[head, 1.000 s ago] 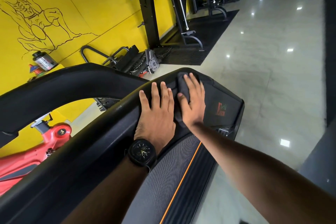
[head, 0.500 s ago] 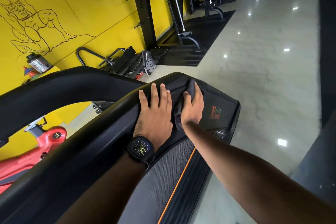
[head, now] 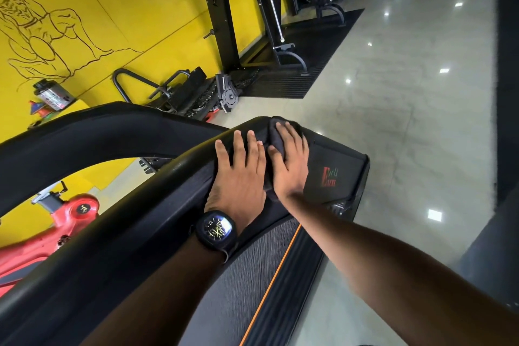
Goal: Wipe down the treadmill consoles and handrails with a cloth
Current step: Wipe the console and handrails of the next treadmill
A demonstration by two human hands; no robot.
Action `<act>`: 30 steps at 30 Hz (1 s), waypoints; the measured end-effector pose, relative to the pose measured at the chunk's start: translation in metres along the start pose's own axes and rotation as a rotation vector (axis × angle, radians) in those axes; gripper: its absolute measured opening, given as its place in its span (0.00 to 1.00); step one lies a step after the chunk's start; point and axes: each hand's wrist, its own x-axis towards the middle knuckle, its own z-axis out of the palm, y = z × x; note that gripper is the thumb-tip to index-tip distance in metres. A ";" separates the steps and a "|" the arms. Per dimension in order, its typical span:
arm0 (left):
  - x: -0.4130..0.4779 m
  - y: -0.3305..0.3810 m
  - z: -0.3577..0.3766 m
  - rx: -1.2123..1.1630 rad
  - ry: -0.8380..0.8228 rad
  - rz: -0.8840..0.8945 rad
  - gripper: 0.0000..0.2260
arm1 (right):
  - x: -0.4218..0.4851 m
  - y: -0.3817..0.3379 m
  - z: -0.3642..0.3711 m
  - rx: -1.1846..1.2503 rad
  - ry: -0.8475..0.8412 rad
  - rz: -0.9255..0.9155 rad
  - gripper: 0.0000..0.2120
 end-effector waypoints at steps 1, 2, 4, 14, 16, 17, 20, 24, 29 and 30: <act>0.002 0.001 0.000 -0.002 -0.005 0.004 0.36 | 0.009 0.005 -0.001 -0.022 -0.014 -0.036 0.25; 0.003 0.001 0.000 -0.003 -0.013 0.012 0.36 | 0.016 0.010 -0.003 -0.028 -0.015 -0.011 0.25; 0.004 0.001 0.000 0.002 -0.021 0.023 0.37 | 0.024 0.026 -0.004 0.041 0.040 0.203 0.27; -0.015 -0.003 0.003 0.021 0.001 0.061 0.37 | 0.008 0.032 0.001 0.068 0.067 0.327 0.29; -0.026 -0.009 0.002 0.008 0.002 0.070 0.37 | 0.003 0.033 0.002 0.121 0.121 0.622 0.33; -0.031 -0.013 0.002 -0.001 0.009 0.067 0.36 | -0.007 0.028 0.003 0.141 0.120 0.785 0.36; -0.050 -0.021 0.002 0.005 0.029 0.049 0.36 | -0.051 -0.006 0.012 0.125 0.090 0.732 0.36; -0.078 -0.028 0.002 0.014 0.038 0.032 0.35 | -0.064 -0.020 0.018 0.113 0.109 0.364 0.32; -0.112 -0.044 -0.001 -0.004 0.050 -0.030 0.36 | -0.088 -0.048 0.021 0.101 0.093 0.572 0.34; -0.120 -0.047 -0.003 -0.007 0.053 -0.048 0.36 | -0.098 -0.059 0.024 0.091 0.087 0.502 0.33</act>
